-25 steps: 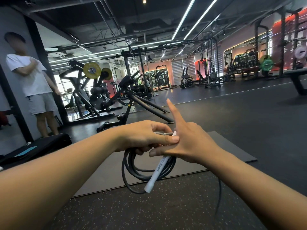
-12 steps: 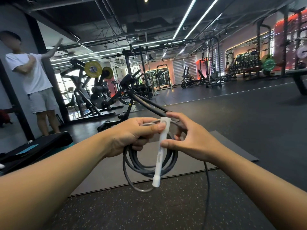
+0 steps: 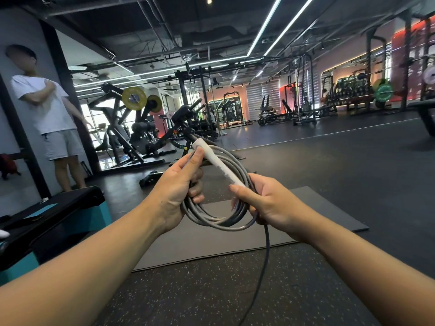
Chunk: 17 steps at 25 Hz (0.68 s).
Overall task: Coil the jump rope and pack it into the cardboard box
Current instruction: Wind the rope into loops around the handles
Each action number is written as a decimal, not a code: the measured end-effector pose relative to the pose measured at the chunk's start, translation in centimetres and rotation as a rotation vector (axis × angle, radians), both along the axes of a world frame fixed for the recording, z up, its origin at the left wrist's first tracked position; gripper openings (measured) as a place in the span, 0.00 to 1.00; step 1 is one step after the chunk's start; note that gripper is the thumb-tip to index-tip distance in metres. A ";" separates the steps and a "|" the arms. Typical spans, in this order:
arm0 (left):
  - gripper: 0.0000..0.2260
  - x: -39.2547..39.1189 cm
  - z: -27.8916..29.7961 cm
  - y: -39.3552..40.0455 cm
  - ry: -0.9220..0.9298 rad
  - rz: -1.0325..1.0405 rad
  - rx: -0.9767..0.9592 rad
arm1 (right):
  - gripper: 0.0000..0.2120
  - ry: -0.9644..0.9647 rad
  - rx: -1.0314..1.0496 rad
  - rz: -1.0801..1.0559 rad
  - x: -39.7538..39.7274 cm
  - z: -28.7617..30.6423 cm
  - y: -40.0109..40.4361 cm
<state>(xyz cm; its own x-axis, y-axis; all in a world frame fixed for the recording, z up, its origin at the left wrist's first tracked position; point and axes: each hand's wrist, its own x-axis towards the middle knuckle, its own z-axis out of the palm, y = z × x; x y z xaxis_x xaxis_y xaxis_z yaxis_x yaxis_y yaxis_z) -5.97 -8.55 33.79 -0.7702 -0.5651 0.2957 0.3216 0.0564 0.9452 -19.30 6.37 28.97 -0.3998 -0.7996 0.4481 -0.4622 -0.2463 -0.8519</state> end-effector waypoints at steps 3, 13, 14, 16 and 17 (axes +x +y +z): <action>0.11 0.4 -0.6 -0.3 -0.087 0.081 -0.159 | 0.13 0.029 0.046 -0.004 -0.2 0.2 0.0; 0.51 1.7 4.4 -0.1 -0.451 0.092 -0.872 | 0.09 0.496 0.279 -0.093 -0.7 0.0 0.1; 0.51 1.5 5.7 0.3 -0.481 0.083 -1.018 | 0.08 0.523 0.300 -0.088 -0.6 0.0 0.1; 0.51 0.7 7.8 1.6 -0.645 0.024 -1.290 | 0.08 0.583 0.348 -0.091 -0.4 0.1 -0.1; 0.51 0.1 8.5 2.3 -0.754 -0.015 -1.389 | 0.09 0.615 0.376 -0.100 -0.3 0.3 -0.2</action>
<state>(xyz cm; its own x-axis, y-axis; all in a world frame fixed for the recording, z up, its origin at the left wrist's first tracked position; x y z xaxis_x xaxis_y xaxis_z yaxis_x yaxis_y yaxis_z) -5.91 -6.25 42.26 -0.9763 -0.1822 0.1171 -0.1712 0.9804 0.0977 -19.57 6.17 29.24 -0.2430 -0.9166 0.3175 -0.8895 0.0800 -0.4499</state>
